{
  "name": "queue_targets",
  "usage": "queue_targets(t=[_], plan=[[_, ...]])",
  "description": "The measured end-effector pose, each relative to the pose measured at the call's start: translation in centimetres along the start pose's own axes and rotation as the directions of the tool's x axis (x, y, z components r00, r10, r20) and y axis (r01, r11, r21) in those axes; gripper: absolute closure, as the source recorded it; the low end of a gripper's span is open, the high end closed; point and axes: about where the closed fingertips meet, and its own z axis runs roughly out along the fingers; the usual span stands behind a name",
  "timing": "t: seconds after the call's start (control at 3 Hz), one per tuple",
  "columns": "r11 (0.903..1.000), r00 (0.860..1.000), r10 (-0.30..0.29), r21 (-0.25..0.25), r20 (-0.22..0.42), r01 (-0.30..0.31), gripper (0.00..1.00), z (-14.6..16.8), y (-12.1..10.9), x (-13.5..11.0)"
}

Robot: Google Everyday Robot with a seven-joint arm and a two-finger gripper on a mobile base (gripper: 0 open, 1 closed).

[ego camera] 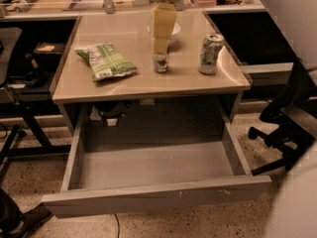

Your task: Place green jalapeno chip bag into top drawer

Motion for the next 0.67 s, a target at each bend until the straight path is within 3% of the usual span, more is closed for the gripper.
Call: queue_targets(t=[0.33,0.67], plan=[[0.9980,0.997,-0.061,-0.013,0.037,0.062,0.00,1.48,-2.86,-3.41],[0.9980,0.996,-0.061,0.020,0.057,0.060,0.00,1.23,-3.77,-4.07]])
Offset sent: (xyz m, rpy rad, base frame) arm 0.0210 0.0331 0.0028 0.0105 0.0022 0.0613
